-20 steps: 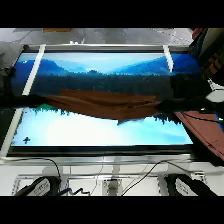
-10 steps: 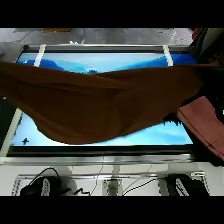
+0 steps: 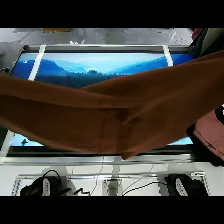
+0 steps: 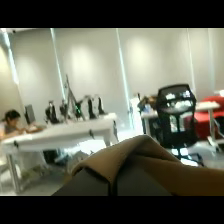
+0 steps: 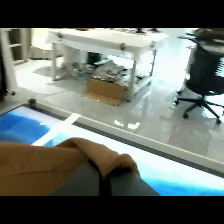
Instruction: Fold the clothes and pants, and hang the long-sleeved shirts on hangers.
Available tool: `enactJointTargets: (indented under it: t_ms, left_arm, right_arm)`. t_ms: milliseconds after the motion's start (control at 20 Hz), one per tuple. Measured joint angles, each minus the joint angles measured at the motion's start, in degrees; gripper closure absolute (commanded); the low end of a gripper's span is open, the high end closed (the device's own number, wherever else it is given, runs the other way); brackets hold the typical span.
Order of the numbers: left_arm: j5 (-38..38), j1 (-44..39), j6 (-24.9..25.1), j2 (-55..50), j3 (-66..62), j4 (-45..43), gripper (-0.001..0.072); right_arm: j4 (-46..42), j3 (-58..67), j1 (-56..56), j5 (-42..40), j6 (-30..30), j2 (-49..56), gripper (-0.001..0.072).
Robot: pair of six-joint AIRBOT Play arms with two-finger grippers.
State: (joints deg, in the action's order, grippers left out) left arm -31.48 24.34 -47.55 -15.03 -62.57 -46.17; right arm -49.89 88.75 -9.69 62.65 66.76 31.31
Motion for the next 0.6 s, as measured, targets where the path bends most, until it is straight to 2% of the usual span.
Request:
enactJointTargets:
  t_ms: [200, 350, 450, 600]
  left_arm:
    - [-10.56, -0.28, -3.91, -9.16, 3.82, -0.04, 0.0693]
    - [-17.73, -2.99, -6.69, -23.06, 6.51, -0.2, 0.0692]
    - [-17.73, -6.47, -6.4, -34.25, 7.3, -0.13, 0.0692]
    - [-10.64, -11.76, -5.16, -49.35, 7.23, 0.98, 0.0692]
  right_arm:
    - [-3.15, -0.46, 0.04, 0.35, 5.09, 10.62, 0.0697]
    - [-4.39, -2.67, 0.04, 5.77, 7.48, 24.04, 0.0697]
    - [-4.33, -3.76, 0.04, 8.22, 8.17, 33.4, 0.0697]
    - [-4.26, -4.52, 0.04, 7.96, 8.81, 46.62, 0.0697]
